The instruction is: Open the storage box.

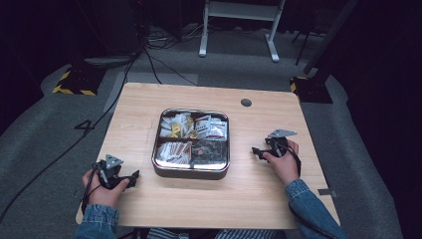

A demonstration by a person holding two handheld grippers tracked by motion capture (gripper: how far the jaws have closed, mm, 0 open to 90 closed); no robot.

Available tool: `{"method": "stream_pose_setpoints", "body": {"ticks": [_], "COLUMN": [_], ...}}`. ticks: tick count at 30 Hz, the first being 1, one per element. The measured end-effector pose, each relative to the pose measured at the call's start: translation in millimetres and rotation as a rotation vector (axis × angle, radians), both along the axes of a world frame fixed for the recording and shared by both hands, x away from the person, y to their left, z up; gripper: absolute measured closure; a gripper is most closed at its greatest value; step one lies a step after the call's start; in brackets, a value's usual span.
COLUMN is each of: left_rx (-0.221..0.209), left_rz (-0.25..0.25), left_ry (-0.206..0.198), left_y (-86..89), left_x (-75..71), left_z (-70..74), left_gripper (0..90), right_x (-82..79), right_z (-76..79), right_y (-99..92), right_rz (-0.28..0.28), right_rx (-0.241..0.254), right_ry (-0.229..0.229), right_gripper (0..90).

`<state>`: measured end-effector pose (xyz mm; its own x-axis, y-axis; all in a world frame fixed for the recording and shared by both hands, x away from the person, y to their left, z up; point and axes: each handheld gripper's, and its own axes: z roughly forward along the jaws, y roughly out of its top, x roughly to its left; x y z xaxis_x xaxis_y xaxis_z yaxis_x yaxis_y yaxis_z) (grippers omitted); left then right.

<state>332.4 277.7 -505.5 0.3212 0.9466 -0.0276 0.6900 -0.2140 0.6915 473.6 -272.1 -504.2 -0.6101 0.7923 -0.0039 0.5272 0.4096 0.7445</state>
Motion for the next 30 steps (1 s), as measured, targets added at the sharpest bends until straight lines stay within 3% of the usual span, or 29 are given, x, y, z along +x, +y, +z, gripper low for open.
{"method": "stream_pose_setpoints", "body": {"ticks": [5,12,15,22,26,30], "left_rx": [0.000,-0.002,-0.002,-0.002,0.000,0.001], "left_rz": [-0.005,-0.007,-0.005,-0.006,-0.011,-0.009], "left_ry": [0.002,0.003,0.003,0.002,0.005,0.003], "left_y": [0.0,-0.1,-0.3,-0.5,-0.6,-1.1], "left_x": [0.0,0.3,0.5,0.9,1.5,2.9], "left_z": [0.0,0.0,0.0,0.0,0.2,0.3], "left_gripper": [14.6,14.6,14.6,14.6,14.6,14.6], "right_x": [-1.7,-7.7,-11.3,-17.8,-21.6,-25.1], "right_z": [3.7,21.6,30.9,51.0,59.5,65.1], "right_y": [2.4,6.6,6.8,9.3,13.6,21.3], "right_rz": [0.017,0.042,0.056,0.090,0.130,0.168], "right_rx": [0.021,0.051,0.078,0.146,0.142,0.146], "right_ry": [0.015,-0.028,-0.024,-0.057,-0.026,-0.028], "right_gripper": [30.7,31.3,36.3,36.7,43.3,43.4]}}
